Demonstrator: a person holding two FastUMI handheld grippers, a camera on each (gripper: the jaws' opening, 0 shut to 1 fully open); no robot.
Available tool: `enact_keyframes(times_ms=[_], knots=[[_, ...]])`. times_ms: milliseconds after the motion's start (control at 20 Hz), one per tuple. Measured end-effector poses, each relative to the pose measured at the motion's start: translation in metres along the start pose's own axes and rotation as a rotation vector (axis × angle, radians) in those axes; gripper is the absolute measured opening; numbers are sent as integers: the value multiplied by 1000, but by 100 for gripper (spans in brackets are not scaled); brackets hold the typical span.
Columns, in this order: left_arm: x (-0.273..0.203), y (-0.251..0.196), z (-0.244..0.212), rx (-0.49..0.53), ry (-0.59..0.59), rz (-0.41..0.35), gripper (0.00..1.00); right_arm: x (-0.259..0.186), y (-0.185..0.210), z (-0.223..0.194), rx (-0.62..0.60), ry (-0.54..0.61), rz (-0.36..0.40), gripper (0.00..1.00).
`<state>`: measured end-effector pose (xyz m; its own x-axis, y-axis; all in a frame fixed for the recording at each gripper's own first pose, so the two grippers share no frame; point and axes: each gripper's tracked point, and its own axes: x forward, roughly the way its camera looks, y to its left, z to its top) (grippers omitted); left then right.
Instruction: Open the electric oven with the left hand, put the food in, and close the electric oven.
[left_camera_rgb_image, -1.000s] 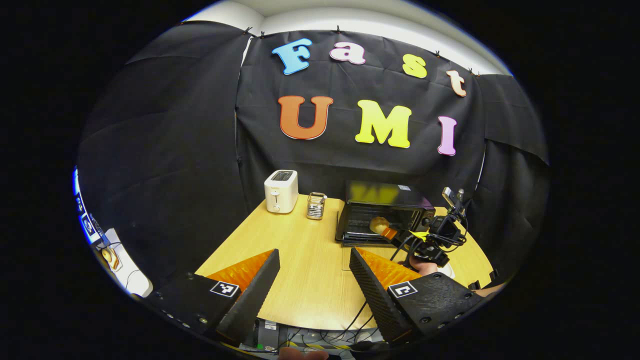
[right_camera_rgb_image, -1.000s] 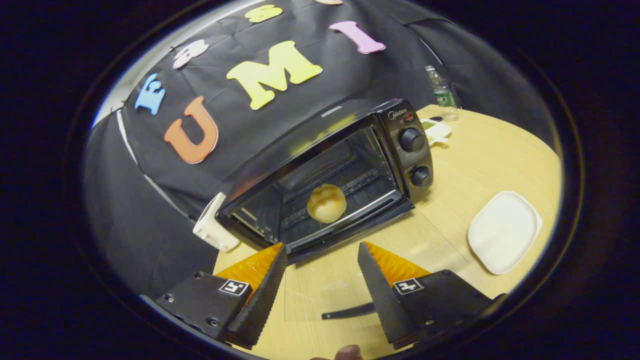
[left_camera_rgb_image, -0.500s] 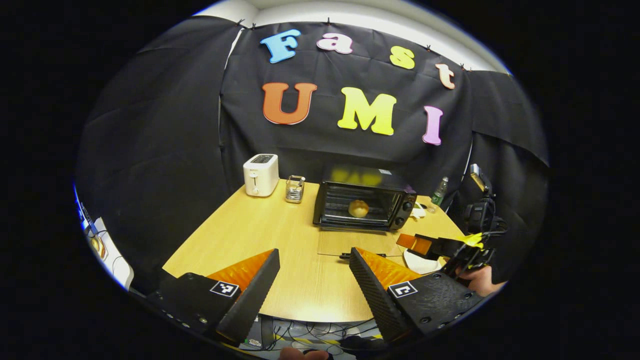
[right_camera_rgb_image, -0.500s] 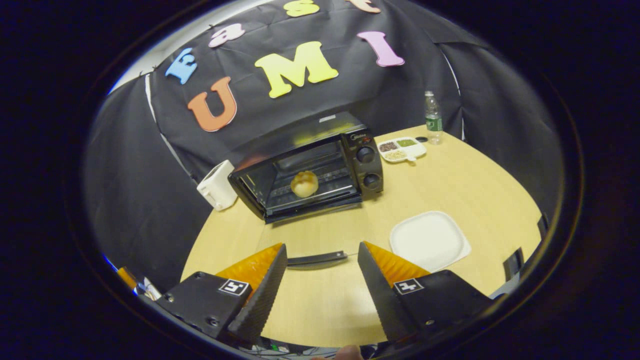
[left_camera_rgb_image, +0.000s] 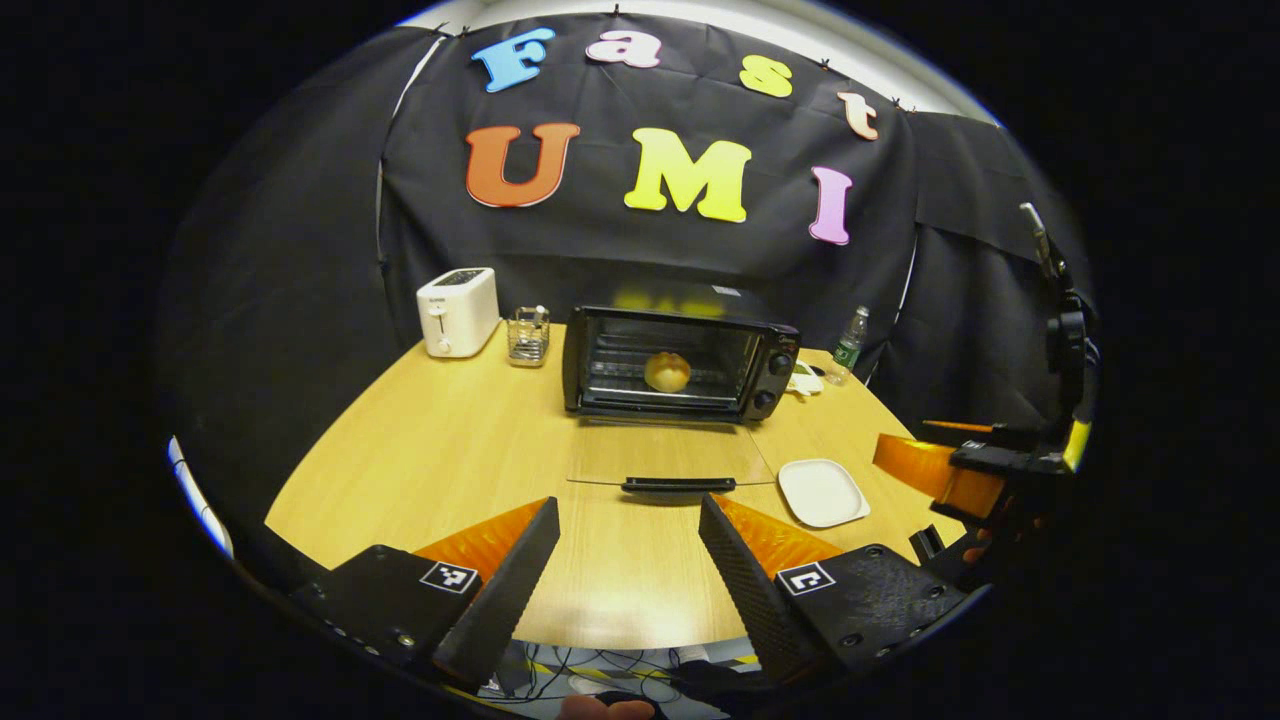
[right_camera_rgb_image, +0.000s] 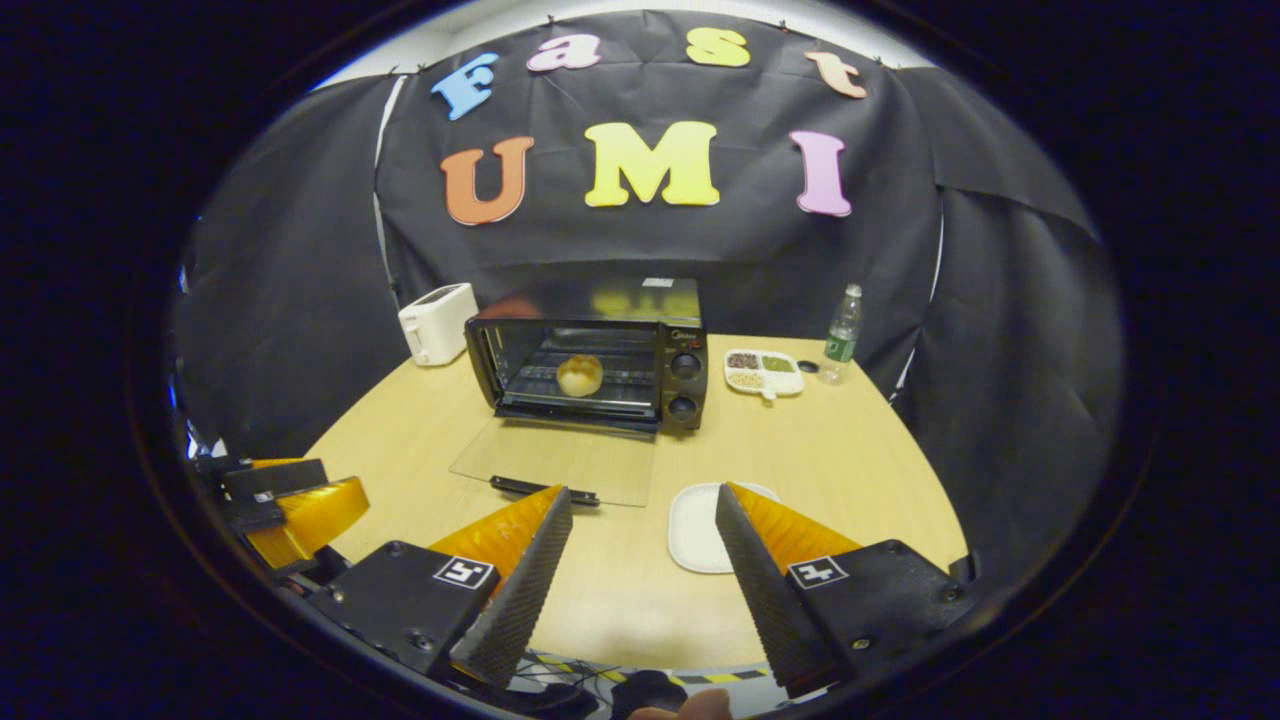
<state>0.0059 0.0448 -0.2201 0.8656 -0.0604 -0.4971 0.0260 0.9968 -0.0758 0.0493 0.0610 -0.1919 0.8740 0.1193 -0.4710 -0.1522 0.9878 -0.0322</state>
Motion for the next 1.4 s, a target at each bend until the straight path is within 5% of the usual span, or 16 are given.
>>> enact_keyframes(times_ms=[300, 700, 1400], knots=[[70, -32, -41, -5, 92, -59, 93, -11, -30, 6, -7, 19, -17, 100], [149, -35, -86, 29, 209, -26, 93, -18, -72, -18, -5, 90, -72, 100], [190, -32, -93, 35, 245, 26, 93, -17, -100, 2, -31, 56, -99, 100]])
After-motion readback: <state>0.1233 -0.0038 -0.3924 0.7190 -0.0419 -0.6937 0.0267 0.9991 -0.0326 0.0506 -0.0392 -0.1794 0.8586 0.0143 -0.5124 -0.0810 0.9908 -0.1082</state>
